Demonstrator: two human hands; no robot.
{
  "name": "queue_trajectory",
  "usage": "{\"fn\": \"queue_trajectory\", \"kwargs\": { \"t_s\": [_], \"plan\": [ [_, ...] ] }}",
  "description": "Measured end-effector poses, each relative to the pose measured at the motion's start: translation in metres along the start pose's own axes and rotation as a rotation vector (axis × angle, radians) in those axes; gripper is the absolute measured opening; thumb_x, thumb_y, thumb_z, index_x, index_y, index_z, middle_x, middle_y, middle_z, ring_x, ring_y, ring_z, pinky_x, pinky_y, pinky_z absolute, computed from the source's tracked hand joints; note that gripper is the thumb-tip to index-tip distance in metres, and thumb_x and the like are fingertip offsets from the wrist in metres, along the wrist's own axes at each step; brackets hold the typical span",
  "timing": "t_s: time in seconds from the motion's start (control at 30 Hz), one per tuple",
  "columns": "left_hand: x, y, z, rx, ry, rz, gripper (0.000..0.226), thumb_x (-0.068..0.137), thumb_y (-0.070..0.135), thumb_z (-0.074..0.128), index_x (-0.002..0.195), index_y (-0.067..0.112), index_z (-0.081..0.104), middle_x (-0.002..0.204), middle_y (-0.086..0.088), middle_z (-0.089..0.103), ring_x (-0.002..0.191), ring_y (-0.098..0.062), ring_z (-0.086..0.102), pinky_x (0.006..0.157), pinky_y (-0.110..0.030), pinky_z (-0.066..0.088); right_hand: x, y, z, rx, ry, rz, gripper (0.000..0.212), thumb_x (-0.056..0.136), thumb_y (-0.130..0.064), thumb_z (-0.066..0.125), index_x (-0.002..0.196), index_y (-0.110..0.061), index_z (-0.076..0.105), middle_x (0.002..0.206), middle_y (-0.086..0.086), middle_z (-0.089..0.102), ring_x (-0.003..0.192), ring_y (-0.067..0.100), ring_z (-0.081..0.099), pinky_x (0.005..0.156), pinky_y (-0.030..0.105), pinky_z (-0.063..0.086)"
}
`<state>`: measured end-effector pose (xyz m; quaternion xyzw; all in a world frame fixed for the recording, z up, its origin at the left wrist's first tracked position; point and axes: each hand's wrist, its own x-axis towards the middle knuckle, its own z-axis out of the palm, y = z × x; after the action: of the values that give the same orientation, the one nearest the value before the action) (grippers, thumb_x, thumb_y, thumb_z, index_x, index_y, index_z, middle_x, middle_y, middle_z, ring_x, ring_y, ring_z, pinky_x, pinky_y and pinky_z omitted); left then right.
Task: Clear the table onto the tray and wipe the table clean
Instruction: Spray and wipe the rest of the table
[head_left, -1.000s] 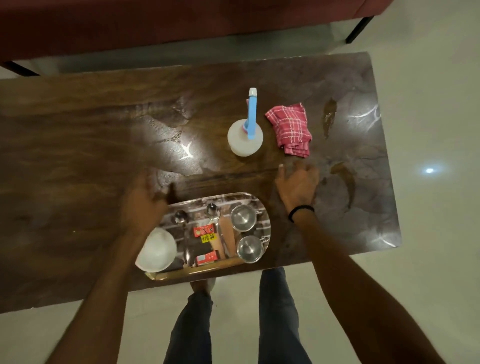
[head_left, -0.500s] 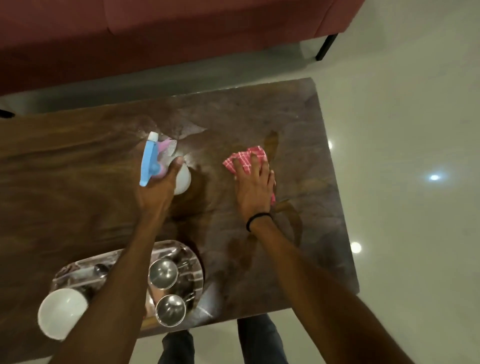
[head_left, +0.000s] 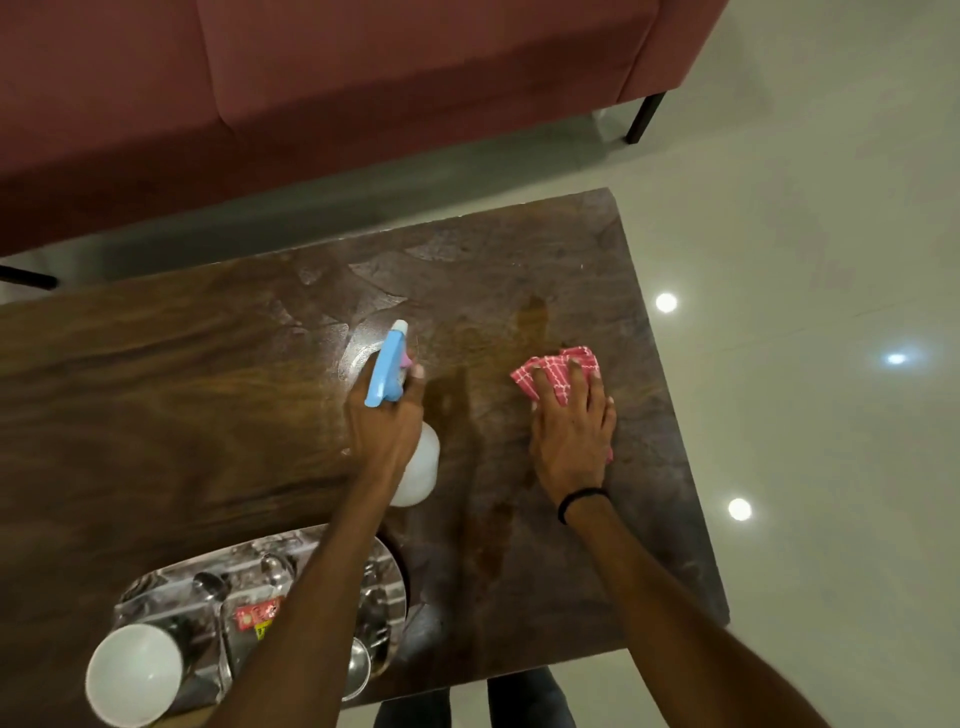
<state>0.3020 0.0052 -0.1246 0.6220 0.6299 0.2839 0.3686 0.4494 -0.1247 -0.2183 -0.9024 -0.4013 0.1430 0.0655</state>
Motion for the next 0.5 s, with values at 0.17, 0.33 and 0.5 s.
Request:
{"fn": "queue_trajectory", "kwargs": {
  "t_s": [0.17,0.33,0.5],
  "plan": [
    [-0.003,-0.011,0.011,-0.022,-0.172,-0.104,0.014,0.091,0.036,0.063,0.096,0.024,0.059,0.071,0.002,0.062,0.065,-0.021,0.066,0.065,-0.042,0.06,0.002,-0.006,0.002,0.009,-0.007,0.036,0.052,0.099,-0.033,0.051,0.15,-0.033,0.039,0.159,0.016,0.032,0.146,0.045,0.026,0.114,0.067,0.027],
    [-0.003,-0.012,0.01,0.05,-0.219,-0.137,0.017,0.093,0.038,0.063,0.09,0.023,0.056,0.067,-0.007,0.063,0.061,-0.026,0.066,0.063,-0.048,0.06,0.005,-0.007,0.005,0.03,-0.016,0.055,0.051,0.1,-0.033,0.05,0.15,-0.031,0.039,0.16,0.016,0.03,0.147,0.045,0.023,0.115,0.068,0.024],
    [-0.001,-0.012,0.003,0.04,-0.225,-0.203,0.018,0.093,0.035,0.063,0.085,0.02,0.058,0.065,-0.009,0.065,0.059,-0.024,0.067,0.063,-0.041,0.06,0.005,-0.011,0.008,0.042,0.028,0.09,0.053,0.099,-0.031,0.054,0.15,-0.028,0.04,0.158,0.019,0.033,0.146,0.047,0.025,0.115,0.068,0.024]
  ]
}}
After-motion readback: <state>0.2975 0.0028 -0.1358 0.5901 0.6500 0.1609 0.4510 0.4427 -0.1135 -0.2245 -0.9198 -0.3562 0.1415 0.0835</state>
